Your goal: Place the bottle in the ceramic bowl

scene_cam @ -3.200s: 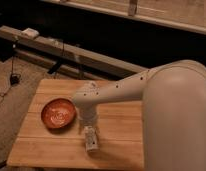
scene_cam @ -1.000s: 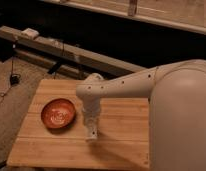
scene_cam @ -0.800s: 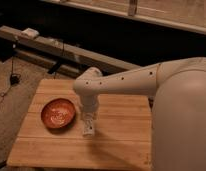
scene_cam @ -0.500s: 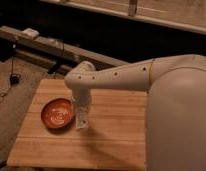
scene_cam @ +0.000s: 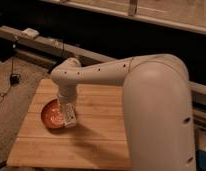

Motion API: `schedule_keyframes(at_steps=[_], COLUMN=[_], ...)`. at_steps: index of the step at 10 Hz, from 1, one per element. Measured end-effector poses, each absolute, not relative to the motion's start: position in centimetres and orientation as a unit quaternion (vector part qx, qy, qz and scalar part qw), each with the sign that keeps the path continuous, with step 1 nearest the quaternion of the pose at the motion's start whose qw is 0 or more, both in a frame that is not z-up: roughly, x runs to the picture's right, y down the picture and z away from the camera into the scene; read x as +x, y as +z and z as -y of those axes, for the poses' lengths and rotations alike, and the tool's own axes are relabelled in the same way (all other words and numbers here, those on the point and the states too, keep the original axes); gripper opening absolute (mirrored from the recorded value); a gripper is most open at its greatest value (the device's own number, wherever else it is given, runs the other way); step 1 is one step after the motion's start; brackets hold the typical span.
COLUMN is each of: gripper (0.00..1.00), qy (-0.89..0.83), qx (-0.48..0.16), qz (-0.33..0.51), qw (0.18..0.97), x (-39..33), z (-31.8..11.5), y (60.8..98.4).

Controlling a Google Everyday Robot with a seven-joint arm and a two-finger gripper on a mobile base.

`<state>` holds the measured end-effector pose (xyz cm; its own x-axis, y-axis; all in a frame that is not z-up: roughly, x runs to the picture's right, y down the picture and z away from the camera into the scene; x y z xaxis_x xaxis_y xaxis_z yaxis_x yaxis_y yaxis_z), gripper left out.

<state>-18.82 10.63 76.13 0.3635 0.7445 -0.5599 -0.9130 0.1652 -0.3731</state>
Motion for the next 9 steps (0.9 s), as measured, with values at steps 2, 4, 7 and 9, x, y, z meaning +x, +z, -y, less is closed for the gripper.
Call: schedule_keyframes(at_steps=[2, 4, 7, 9], gripper=[0.0, 0.14, 0.45, 0.66], qy=[0.535, 0.526, 0.519, 0.514], qx=[-0.349, -0.356, -0.361, -0.364], qz=[-0.117, -0.112, -0.106, -0.095], qw=[0.76, 0.765, 0.768, 0.771], x=[-20.2, -21.6, -23.1, -24.5], z=[-10.6, -10.6, -10.3, -9.9], y=[76.9, 77.9, 79.8, 80.5])
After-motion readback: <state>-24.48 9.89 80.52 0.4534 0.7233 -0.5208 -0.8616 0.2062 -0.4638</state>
